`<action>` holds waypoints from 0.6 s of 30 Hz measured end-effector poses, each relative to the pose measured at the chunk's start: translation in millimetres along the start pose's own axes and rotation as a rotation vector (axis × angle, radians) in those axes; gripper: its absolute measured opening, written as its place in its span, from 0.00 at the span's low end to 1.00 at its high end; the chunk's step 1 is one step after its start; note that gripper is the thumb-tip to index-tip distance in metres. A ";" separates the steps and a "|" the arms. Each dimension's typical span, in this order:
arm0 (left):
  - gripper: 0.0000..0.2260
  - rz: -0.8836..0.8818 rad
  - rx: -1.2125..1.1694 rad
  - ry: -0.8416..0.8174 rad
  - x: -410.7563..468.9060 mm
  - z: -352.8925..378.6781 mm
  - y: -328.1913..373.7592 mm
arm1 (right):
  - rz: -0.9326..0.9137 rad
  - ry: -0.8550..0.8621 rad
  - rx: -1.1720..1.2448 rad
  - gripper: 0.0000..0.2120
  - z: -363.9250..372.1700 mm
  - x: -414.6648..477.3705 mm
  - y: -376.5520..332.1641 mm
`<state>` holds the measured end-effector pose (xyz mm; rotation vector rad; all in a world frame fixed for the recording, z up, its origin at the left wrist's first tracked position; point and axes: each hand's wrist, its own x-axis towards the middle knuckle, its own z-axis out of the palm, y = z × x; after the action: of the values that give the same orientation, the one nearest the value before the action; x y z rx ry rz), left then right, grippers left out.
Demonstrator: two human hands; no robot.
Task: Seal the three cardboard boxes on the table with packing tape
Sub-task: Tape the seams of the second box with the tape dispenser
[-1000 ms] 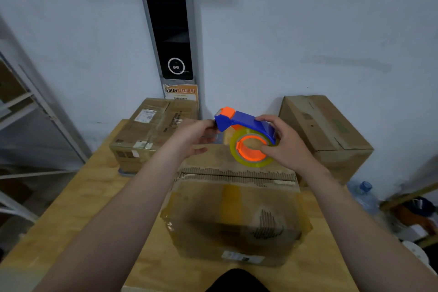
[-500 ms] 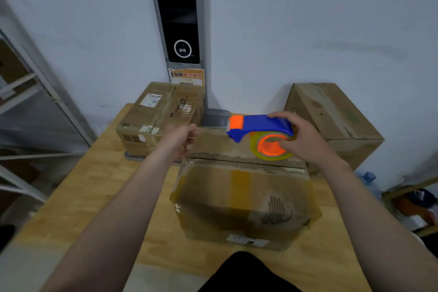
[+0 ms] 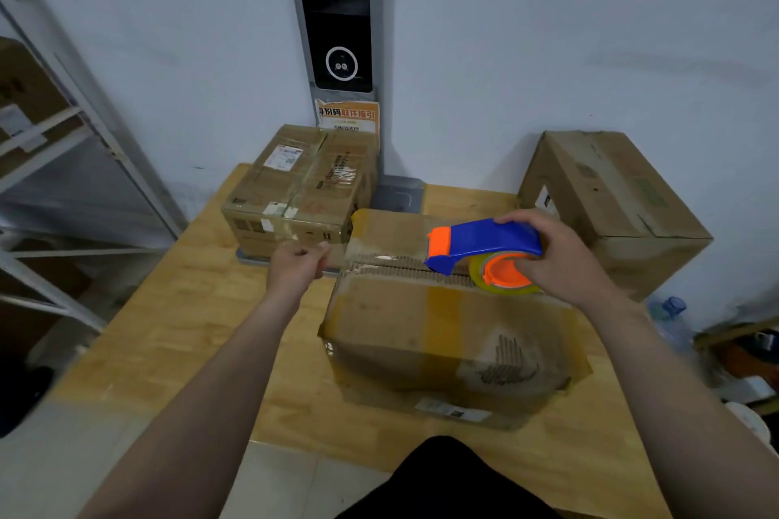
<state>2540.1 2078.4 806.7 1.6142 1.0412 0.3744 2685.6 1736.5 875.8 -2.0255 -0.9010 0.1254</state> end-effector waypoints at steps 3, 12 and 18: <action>0.14 -0.020 -0.002 0.003 2.7 0.0 -9.1 | -0.025 -0.020 -0.045 0.31 1.1 1.8 -3.7; 0.11 -0.027 -0.052 -0.051 3.3 5.3 -32.5 | -0.001 -0.050 -0.106 0.33 8.3 1.5 -2.5; 0.26 0.114 0.089 -0.072 1.8 18.8 -52.2 | 0.005 -0.019 -0.065 0.36 15.2 -2.1 -4.0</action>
<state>2532.1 2067.4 752.9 1.7585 0.9250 0.3470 2675.7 1747.0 869.2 -2.0901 -0.9232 0.1199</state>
